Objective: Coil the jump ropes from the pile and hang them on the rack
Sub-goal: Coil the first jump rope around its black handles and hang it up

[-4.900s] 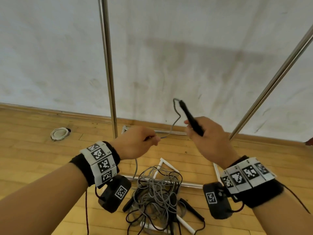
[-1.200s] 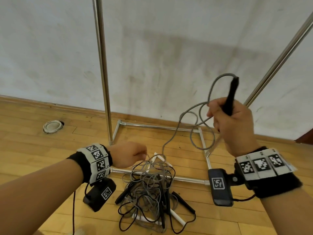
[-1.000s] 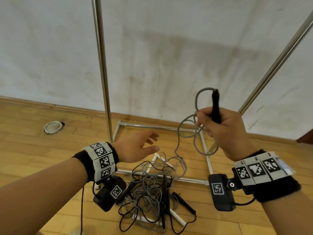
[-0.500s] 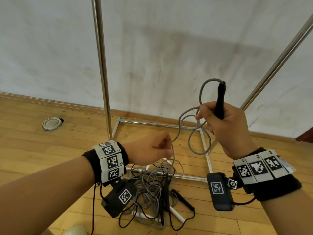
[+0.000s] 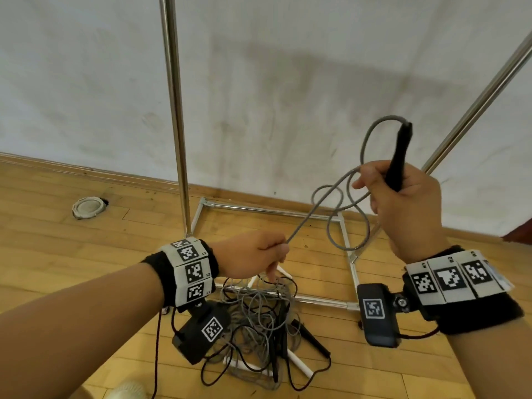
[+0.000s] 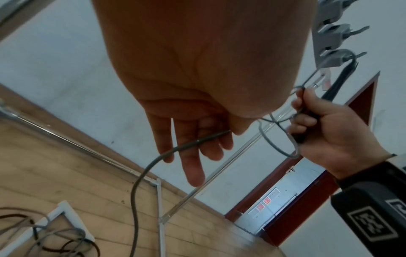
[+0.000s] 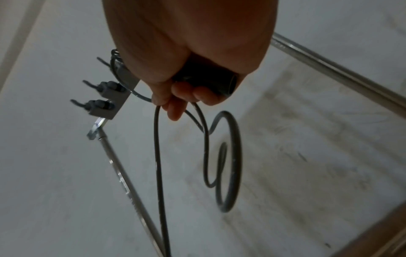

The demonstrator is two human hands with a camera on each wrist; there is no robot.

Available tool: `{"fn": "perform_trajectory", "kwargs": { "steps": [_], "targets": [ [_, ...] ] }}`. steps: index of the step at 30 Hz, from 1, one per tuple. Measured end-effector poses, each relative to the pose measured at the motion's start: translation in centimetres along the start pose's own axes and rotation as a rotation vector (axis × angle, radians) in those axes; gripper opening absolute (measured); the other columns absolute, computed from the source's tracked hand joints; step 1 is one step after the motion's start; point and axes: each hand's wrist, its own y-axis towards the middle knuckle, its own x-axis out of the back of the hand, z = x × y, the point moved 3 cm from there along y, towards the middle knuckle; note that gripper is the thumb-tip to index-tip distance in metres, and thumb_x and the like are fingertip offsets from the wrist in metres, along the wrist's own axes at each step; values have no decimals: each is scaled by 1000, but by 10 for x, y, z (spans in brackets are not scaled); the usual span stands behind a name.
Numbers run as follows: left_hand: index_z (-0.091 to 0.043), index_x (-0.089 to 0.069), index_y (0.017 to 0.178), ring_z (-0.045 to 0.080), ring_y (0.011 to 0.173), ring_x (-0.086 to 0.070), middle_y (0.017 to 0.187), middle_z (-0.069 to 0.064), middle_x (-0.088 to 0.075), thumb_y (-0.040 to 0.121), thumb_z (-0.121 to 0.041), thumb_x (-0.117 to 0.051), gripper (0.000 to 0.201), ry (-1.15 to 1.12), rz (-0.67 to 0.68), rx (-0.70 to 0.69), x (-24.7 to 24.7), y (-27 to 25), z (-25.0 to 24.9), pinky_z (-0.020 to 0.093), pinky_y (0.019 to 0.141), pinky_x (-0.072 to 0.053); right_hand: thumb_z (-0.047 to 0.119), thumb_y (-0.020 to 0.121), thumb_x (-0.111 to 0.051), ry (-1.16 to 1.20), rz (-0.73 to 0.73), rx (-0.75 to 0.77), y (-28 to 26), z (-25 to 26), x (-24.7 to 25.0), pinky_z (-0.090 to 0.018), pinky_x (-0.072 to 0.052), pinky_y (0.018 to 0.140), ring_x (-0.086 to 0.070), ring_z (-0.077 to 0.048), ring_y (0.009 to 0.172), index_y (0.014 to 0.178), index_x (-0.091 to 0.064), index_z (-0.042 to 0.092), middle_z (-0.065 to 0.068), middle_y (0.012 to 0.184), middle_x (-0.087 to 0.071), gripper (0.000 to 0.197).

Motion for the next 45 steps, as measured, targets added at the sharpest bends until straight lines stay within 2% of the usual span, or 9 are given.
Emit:
{"fn": "perform_trajectory", "kwargs": {
  "steps": [4, 9, 13, 18, 22, 25, 37, 42, 45],
  "targets": [
    [-20, -61, 89, 15, 90, -66, 90, -5, -70, 105, -28, -38, 30, 151, 11, 122, 14, -8, 27, 41, 90, -52, 32, 85, -70, -40, -110, -125, 12, -23, 28, -35, -44, 65, -53, -2, 54, 72, -74, 32, 4, 72, -72, 13],
    [-23, -68, 92, -10, 57, -52, 62, -16, -57, 104, -31, -43, 30, 222, -128, 149, 38, -10, 33, 9, 55, -38, 26, 79, -74, -354, 77, -224, 7, -53, 31, -37, -52, 65, -62, -11, 61, 71, -75, 24, 0, 69, -72, 7],
    [-26, -70, 96, -7, 56, -53, 62, -15, -57, 104, -37, -41, 31, 359, -107, 60, 36, -9, 12, 17, 56, -35, 12, 76, -74, -401, 286, -183, -6, -50, 4, -25, -54, 69, -68, -3, 75, 80, -74, 41, 21, 79, -73, 29],
    [-21, -66, 90, 4, 60, -54, 67, -6, -59, 104, -35, -42, 31, 375, -139, -133, 30, -11, -23, 25, 60, -42, 20, 88, -72, -237, 544, -50, -33, -33, -44, -17, -41, 51, -53, -2, 50, 106, -71, 35, 17, 63, -64, 24],
    [-22, -66, 85, 9, 54, -53, 59, -4, -56, 103, -35, -43, 32, 295, -317, -229, 41, -18, -34, 22, 51, -39, 29, 93, -64, -170, 632, 116, -44, -17, -66, -19, -40, 56, -54, -6, 59, 96, -69, 35, 7, 72, -63, 8],
    [-27, -64, 82, 15, 57, -59, 65, 0, -63, 99, -48, -43, 34, 224, -420, -186, 49, -24, -30, 33, 55, -49, 34, 94, -64, -207, 567, 118, -41, -18, -69, -13, -34, 52, -47, -3, 52, 89, -66, 38, 12, 62, -54, 6],
    [-24, -54, 82, -2, 74, -57, 82, -8, -63, 105, -31, -37, 29, 268, -138, 132, 48, -34, 45, 9, 63, -40, 28, 92, -65, 39, 36, -70, 2, -11, -6, -30, -37, 48, -43, -13, 49, 80, -69, 26, 7, 54, -50, 13],
    [-25, -61, 87, 18, 85, -64, 85, -3, -68, 106, -28, -37, 31, 187, -138, 194, 63, -40, 51, 32, 79, -51, 41, 74, -69, -18, 61, -187, 6, -25, 7, -29, -33, 51, -40, -16, 53, 77, -74, 19, -7, 63, -50, 22],
    [-27, -66, 90, 17, 76, -65, 77, -1, -65, 105, -32, -39, 31, 161, -218, 184, 73, -42, 44, 21, 66, -50, 31, 82, -71, -125, 122, -209, 2, -31, 5, -28, -38, 54, -45, -10, 52, 81, -77, 31, 8, 57, -57, 6]
  ]
}}
